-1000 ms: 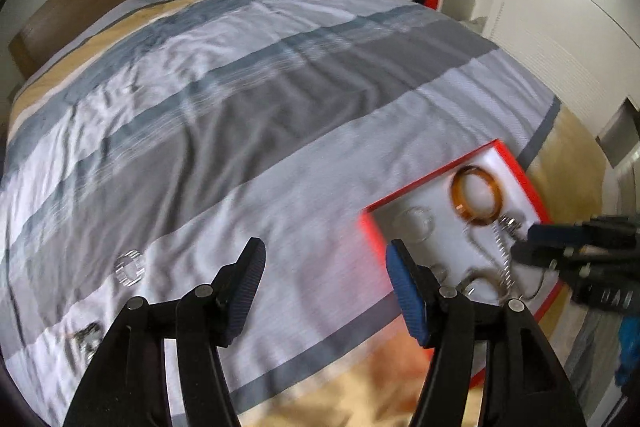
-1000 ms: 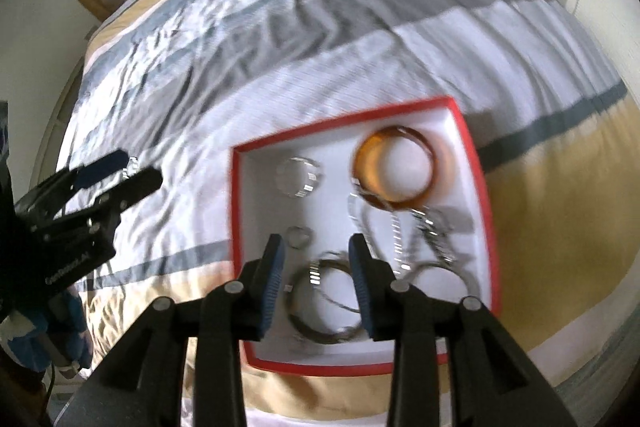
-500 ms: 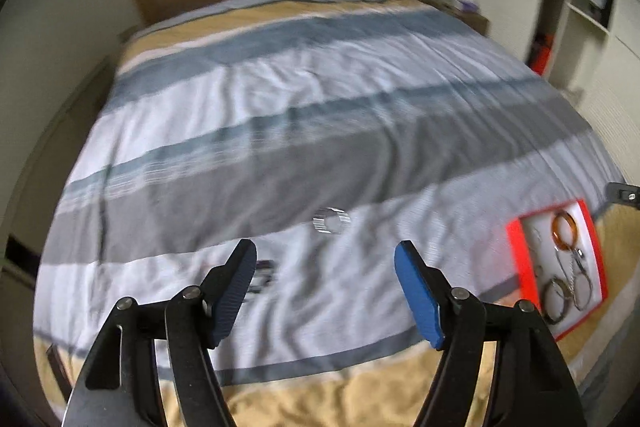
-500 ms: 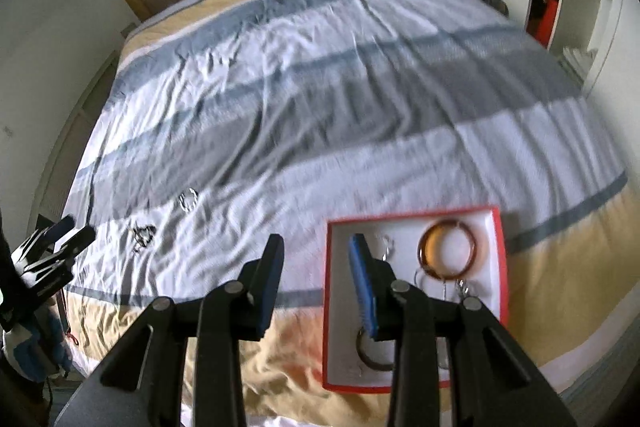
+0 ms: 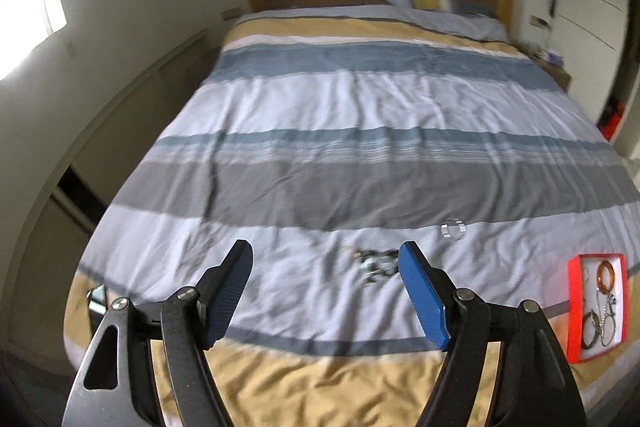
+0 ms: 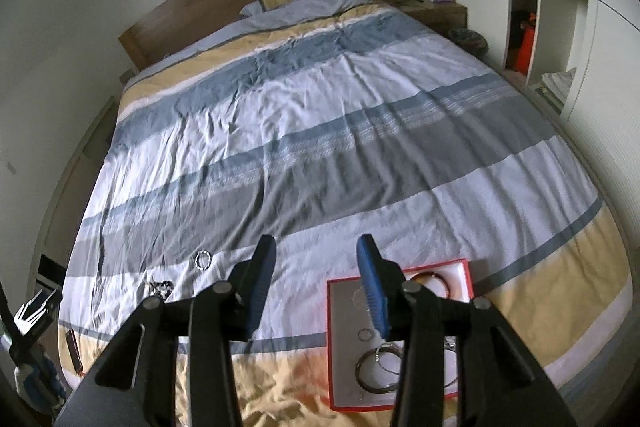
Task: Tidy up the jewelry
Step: 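Withdraw both open tools from the red box, then move both tools toward the dark beaded jewelry on the duvet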
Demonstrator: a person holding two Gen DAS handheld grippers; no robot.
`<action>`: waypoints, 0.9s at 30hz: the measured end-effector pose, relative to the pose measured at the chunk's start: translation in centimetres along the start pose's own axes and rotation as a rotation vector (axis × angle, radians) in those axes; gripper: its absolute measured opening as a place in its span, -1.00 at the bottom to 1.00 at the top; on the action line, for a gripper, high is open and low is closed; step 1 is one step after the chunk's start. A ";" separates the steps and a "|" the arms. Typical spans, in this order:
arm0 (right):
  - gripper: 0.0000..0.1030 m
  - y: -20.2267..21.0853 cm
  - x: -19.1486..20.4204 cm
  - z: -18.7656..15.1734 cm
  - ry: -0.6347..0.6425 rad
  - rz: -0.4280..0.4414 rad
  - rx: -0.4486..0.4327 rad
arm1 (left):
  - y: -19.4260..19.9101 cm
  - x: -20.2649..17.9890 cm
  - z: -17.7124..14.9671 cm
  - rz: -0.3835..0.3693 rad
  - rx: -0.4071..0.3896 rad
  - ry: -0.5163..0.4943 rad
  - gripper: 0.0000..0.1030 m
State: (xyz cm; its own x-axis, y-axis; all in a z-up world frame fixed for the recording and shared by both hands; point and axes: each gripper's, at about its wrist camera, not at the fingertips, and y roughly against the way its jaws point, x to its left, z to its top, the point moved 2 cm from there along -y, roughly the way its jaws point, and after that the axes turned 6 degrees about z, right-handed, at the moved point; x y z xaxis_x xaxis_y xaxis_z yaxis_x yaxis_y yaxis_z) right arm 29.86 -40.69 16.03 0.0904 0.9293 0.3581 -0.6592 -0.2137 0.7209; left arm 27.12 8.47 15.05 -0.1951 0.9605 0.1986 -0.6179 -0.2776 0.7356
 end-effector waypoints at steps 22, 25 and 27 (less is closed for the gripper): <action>-0.18 5.1 -2.2 3.3 -0.045 -0.064 -0.116 | 6.0 12.1 -1.4 0.189 -0.079 0.227 0.63; -0.16 5.3 -1.7 3.1 -0.033 -0.063 -0.114 | 5.9 12.5 -1.8 0.190 -0.071 0.232 0.63; -0.16 5.4 -1.3 3.0 -0.025 -0.059 -0.112 | 5.9 12.7 -2.1 0.191 -0.063 0.235 0.64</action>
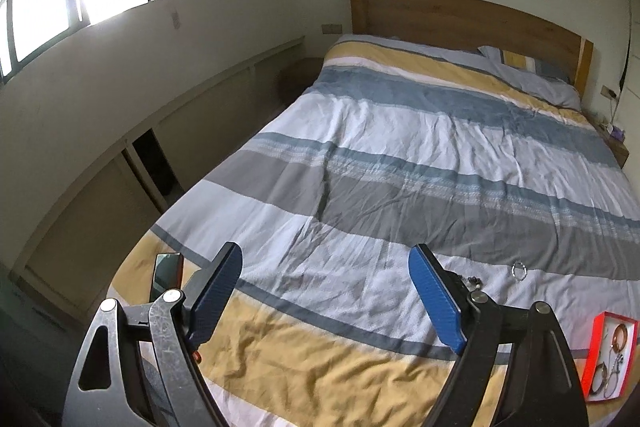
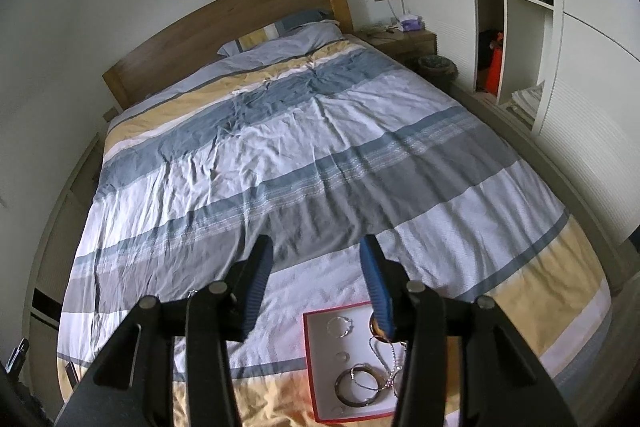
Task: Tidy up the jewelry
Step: 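Move both tools toward the dark beaded jewelry on the duvet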
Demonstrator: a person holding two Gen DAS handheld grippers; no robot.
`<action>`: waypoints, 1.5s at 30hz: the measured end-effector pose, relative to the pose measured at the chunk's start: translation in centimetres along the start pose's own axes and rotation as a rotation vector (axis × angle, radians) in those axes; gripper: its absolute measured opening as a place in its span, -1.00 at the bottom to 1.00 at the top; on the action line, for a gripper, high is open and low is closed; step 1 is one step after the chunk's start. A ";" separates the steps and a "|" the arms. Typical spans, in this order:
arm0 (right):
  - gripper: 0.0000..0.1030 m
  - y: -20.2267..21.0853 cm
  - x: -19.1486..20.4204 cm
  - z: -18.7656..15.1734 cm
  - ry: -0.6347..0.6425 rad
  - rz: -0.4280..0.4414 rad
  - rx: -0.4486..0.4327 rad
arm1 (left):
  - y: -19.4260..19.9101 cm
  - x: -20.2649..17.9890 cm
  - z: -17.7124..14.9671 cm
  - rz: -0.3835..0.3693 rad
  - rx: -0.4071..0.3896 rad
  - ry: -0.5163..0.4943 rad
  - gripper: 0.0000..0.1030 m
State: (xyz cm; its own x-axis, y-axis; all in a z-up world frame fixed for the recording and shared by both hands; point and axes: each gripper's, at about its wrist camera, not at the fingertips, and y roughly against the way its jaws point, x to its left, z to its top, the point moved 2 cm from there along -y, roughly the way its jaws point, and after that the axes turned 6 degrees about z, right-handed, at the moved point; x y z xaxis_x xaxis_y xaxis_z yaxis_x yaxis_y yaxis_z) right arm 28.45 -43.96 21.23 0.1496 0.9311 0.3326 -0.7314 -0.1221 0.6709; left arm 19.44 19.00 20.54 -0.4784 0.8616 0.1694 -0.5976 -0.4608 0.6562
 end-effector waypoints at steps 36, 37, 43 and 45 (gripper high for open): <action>-0.09 -7.3 7.4 -9.0 0.174 0.026 0.271 | -0.9 -9.2 -1.9 -0.113 0.090 -0.140 0.78; -0.09 -7.5 7.5 -9.1 0.176 0.027 0.276 | -1.1 -9.3 -1.9 -0.115 0.093 -0.142 0.78; -0.09 -9.0 8.2 -9.9 0.198 0.038 0.305 | -2.0 -10.7 -2.2 -0.123 0.111 -0.160 0.78; -0.09 -9.7 8.5 -10.3 0.206 0.040 0.317 | -2.4 -11.1 -2.3 -0.127 0.119 -0.165 0.78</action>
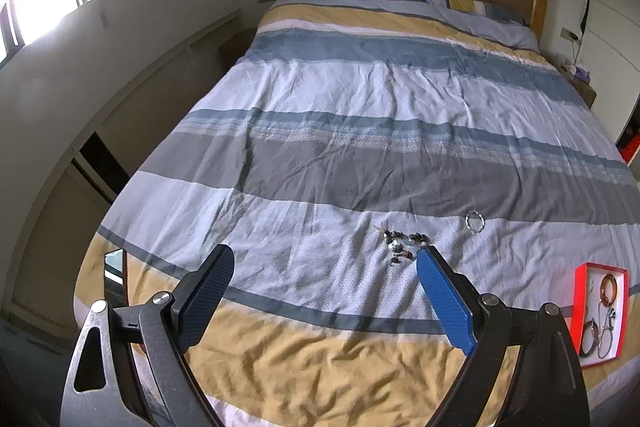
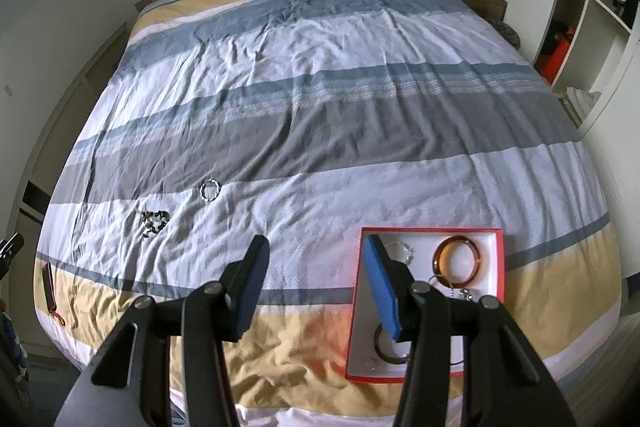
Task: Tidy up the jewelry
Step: 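Move both tools toward the dark beaded jewelry on the duvet, then grasp the dark beaded bracelet with the left tool while the right tool approaches the twisted silver hoop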
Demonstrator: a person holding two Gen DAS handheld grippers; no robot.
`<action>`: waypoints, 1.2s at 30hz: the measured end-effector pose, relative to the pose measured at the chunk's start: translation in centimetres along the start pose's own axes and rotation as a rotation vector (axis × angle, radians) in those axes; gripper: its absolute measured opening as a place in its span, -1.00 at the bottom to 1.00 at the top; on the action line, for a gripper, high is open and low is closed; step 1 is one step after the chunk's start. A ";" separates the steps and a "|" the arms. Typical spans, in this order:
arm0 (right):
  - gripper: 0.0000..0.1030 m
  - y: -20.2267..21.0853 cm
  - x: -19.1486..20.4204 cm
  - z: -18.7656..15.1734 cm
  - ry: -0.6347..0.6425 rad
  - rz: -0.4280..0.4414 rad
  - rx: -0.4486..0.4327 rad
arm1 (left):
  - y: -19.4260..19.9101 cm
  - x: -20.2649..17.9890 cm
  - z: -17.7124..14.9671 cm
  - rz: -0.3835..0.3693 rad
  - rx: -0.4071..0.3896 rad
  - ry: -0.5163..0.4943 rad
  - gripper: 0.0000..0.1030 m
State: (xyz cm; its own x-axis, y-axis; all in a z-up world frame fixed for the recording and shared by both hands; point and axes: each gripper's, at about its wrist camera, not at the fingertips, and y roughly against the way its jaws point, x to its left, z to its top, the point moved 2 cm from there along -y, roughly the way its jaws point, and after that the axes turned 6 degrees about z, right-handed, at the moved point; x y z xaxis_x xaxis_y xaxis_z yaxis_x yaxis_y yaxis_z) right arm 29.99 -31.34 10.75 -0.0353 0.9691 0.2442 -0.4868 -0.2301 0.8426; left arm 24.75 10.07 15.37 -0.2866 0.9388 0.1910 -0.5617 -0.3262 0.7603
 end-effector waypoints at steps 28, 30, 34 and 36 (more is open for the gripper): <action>-0.09 -15.4 7.8 -0.4 0.201 0.143 0.149 | -13.2 -6.7 -3.3 -0.150 0.145 -0.085 0.78; -0.09 -16.9 8.7 -0.3 0.217 0.155 0.158 | -14.7 -7.2 -3.5 -0.167 0.155 -0.095 0.78; -0.09 -19.8 10.3 0.2 0.242 0.173 0.167 | -17.6 -8.4 -4.0 -0.194 0.181 -0.112 0.78; -0.09 -21.4 11.0 0.6 0.250 0.179 0.171 | -19.2 -9.0 -4.2 -0.199 0.191 -0.120 0.78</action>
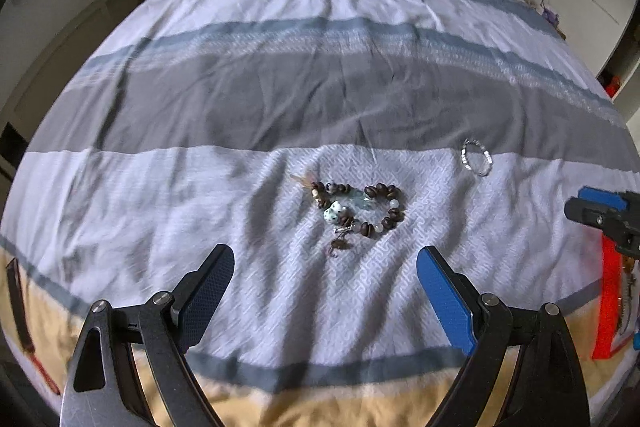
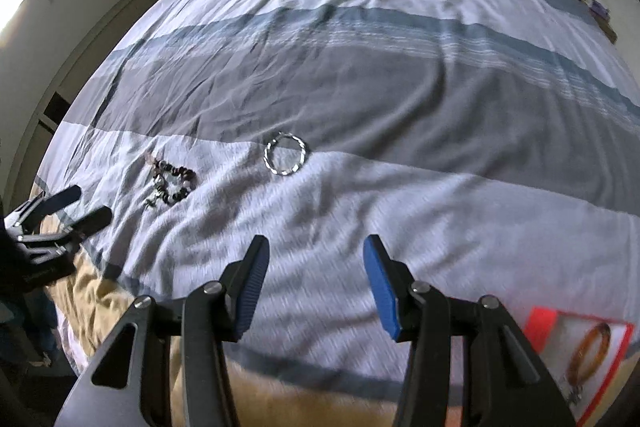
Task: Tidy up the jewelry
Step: 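Grasp the dark beaded bracelet with the left tool while the right tool approaches the twisted silver hoop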
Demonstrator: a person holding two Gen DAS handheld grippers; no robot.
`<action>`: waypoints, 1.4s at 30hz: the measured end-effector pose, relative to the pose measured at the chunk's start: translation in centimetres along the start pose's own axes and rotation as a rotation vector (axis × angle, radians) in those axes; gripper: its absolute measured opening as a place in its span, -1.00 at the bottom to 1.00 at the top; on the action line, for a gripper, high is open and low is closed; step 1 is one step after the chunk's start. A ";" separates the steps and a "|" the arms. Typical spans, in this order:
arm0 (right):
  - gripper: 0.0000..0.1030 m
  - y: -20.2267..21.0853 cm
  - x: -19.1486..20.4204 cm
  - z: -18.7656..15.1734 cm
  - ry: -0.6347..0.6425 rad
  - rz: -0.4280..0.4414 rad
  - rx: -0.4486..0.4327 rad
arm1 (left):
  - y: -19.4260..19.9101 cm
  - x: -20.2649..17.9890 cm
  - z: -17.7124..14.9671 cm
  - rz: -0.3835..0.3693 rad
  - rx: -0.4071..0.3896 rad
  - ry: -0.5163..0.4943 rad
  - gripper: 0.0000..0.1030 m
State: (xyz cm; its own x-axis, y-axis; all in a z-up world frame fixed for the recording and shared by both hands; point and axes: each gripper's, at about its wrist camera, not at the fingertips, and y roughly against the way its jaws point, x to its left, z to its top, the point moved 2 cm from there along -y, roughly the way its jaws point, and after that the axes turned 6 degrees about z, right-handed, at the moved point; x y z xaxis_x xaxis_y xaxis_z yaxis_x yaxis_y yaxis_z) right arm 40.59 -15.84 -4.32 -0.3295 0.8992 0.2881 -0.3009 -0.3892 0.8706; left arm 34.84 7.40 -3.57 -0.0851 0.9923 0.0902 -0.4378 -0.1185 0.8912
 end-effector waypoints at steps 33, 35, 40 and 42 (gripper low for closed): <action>-0.10 -10.0 0.9 4.6 -0.065 0.034 0.020 | -7.7 -1.7 2.2 -0.059 0.019 0.040 -0.52; -0.25 -10.0 0.9 4.5 -0.063 0.028 0.031 | -7.4 -1.6 2.1 -0.062 0.024 0.048 -0.52; -0.26 -9.2 1.0 3.8 -0.048 0.050 0.045 | -6.0 -1.4 1.4 -0.083 0.027 0.069 -0.79; -0.26 -8.7 1.2 3.4 -0.051 0.058 0.043 | -5.4 -1.3 1.1 -0.094 0.031 0.075 -0.81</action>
State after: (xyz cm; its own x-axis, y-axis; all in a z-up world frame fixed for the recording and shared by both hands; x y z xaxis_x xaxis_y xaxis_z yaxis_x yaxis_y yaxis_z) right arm 45.86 -10.74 -10.16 -0.2986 0.8847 0.3581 -0.2433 -0.4334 0.8678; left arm 38.28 6.78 -7.99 -0.1123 0.9933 -0.0271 -0.4191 -0.0226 0.9077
